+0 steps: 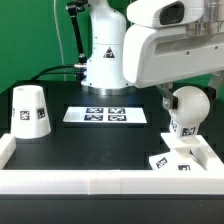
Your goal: Assemble lamp
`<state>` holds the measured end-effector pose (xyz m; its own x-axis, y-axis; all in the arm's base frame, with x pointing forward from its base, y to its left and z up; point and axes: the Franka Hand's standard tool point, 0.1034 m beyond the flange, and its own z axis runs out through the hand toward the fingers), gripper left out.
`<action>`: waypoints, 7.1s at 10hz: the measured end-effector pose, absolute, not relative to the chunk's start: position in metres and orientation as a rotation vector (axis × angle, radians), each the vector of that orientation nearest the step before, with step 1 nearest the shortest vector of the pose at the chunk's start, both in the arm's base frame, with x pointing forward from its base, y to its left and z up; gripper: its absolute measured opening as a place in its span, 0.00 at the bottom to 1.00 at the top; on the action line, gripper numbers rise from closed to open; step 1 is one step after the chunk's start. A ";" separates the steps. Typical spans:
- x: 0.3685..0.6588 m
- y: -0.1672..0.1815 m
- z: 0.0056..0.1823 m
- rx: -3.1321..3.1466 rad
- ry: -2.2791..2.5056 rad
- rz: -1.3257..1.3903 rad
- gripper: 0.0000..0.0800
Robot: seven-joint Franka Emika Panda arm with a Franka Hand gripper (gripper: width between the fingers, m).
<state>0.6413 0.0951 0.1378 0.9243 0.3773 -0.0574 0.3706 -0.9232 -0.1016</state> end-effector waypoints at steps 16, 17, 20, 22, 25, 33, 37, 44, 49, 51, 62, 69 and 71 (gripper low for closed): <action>0.604 0.086 0.140 -3.038 -0.538 -0.260 0.70; 0.599 0.088 0.139 -3.039 -0.527 -0.297 0.70; 0.598 0.089 0.140 -3.041 -0.513 -0.301 0.69; 0.598 0.089 0.140 -3.041 -0.504 -0.300 0.69; 0.598 0.089 0.140 -3.044 -0.473 -0.300 0.69; 0.598 0.097 0.143 -2.933 0.488 -0.342 0.64; 0.598 0.092 0.143 -2.842 0.740 -0.308 0.62; 0.599 0.096 0.142 -2.922 0.396 -0.464 0.87; 0.598 0.087 0.133 -2.998 -0.037 -0.517 0.87; 0.598 0.086 0.133 -3.011 -0.239 -0.530 0.87; 0.598 0.086 0.124 -3.000 -0.345 0.062 0.87; 0.597 0.082 0.125 -2.958 -0.589 0.032 0.87; 0.598 0.074 0.125 -2.904 -0.777 0.015 0.87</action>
Offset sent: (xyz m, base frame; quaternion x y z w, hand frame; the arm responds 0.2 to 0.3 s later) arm -0.0297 -0.0109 0.0030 -0.0089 0.0347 -0.0021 0.9994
